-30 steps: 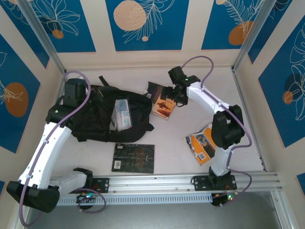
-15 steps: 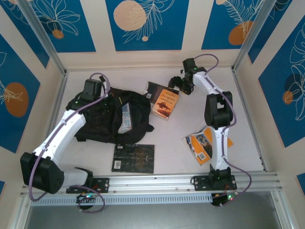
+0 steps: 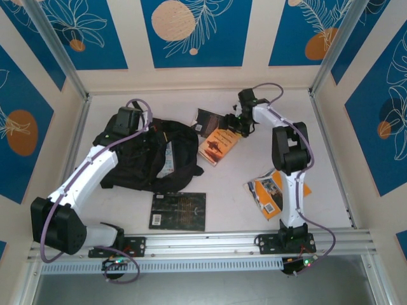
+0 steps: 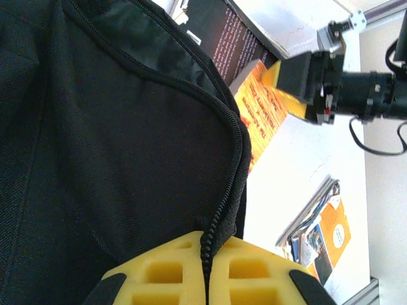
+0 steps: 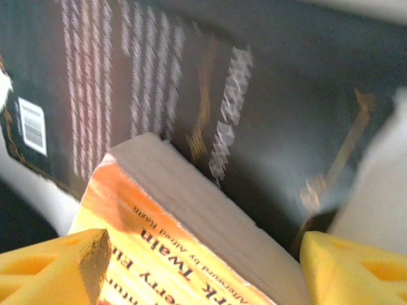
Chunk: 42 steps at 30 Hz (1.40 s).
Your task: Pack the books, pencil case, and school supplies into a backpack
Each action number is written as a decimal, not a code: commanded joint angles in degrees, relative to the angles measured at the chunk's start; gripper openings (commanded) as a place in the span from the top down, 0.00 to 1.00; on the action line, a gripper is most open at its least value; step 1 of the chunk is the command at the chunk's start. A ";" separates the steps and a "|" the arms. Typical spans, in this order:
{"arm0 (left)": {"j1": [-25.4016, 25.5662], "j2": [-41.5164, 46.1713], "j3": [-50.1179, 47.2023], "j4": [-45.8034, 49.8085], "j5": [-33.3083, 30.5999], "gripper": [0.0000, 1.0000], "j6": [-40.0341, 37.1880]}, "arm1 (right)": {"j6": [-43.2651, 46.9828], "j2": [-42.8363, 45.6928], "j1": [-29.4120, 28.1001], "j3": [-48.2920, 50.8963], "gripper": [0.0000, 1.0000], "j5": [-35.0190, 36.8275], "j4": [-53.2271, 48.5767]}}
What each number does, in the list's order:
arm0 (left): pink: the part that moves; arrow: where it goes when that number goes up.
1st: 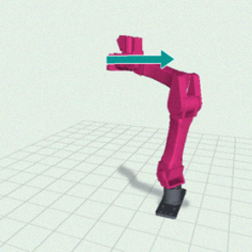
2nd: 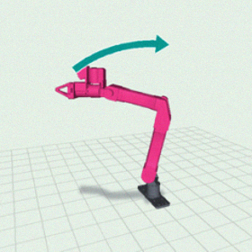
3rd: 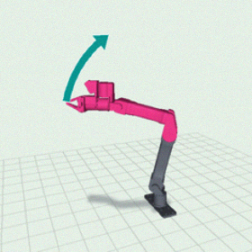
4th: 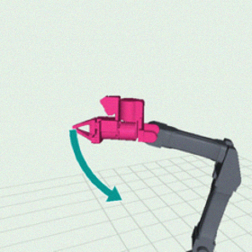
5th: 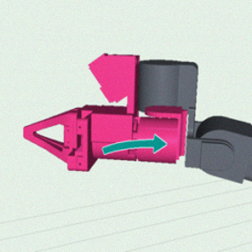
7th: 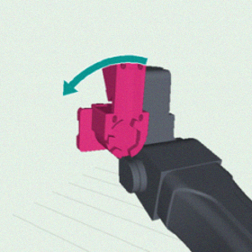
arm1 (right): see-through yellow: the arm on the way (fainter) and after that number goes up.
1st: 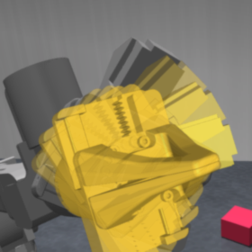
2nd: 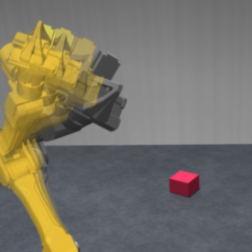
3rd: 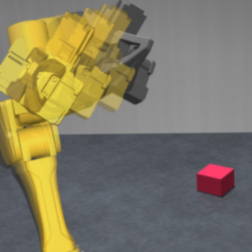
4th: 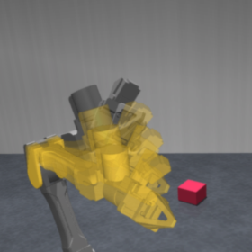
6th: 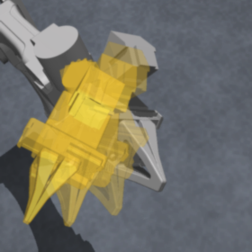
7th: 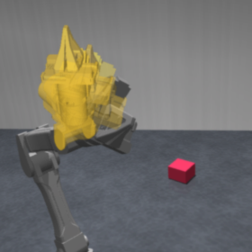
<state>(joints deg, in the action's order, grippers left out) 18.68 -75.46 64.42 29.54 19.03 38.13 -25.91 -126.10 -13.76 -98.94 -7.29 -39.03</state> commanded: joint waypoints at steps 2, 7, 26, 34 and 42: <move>0.52 0.32 -0.45 0.34 0.47 1.00 -2.07 | -3.62 6.76 -0.63 9.88 0.22 -6.00 3.37; 0.51 0.31 -0.46 0.34 0.36 1.00 -2.01 | -6.52 12.62 -1.49 20.04 0.23 -11.77 7.60; 1.38 0.50 2.79 5.40 -4.29 0.96 -4.79 | -16.79 27.31 -1.73 41.44 0.52 -19.34 18.35; 2.48 -0.19 1.80 5.79 -4.00 0.98 -4.88 | -20.15 31.82 -4.16 46.74 0.64 -21.72 22.88; 4.94 -2.13 1.89 6.22 -3.85 1.00 -6.00 | -29.85 40.25 -5.08 52.87 0.57 -28.55 39.12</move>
<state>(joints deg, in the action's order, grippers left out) 22.33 -76.82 65.52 34.98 14.92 33.85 -50.81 -89.19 -17.65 -46.59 -30.15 -8.64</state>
